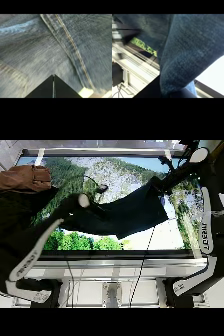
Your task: Fold the clothes and pants, and hang the long-sleeved shirts on hangers.
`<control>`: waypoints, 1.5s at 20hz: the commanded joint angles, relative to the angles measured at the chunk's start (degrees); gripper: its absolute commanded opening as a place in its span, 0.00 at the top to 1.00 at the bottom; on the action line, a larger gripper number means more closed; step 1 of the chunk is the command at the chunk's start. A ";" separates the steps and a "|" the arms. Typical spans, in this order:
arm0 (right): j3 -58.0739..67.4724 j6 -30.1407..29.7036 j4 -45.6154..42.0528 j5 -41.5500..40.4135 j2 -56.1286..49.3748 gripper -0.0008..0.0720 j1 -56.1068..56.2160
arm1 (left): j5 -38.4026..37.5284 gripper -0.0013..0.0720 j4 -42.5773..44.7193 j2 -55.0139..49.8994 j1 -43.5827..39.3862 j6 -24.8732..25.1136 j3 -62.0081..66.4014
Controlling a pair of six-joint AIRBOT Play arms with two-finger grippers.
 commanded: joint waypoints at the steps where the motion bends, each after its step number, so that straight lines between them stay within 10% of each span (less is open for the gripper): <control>1: 0.04 0.72 2.82 0.66 2.49 0.96 0.26 | 10.08 0.96 0.79 -5.86 -6.82 -4.15 0.02; 5: 0.04 1.38 7.02 -6.71 2.51 0.96 3.17 | 11.56 0.96 1.25 -4.63 -6.62 -4.92 0.07; 14: 0.02 10.10 2.29 -31.32 -1.20 0.96 22.38 | -11.30 0.95 9.44 19.10 18.32 -4.59 0.04; 21: 0.04 10.05 2.40 -66.49 -12.81 0.96 45.13 | -12.41 0.95 9.44 34.05 32.65 -3.93 0.04; 23: 0.04 9.99 2.86 -72.28 -15.04 0.78 48.87 | -13.14 0.96 9.49 35.76 34.03 -2.64 0.04; 24: 0.04 9.07 2.82 -71.69 -15.21 0.44 49.88 | -13.22 0.96 10.01 36.22 34.42 -2.67 0.04; 25: 0.35 6.67 2.84 -68.15 -15.02 0.33 50.03 | -13.40 0.95 10.97 36.33 34.60 -2.69 0.02; 30: 7.13 1.14 -4.76 -35.30 -14.14 0.33 41.13 | -13.77 0.95 12.41 36.22 34.71 -2.71 0.02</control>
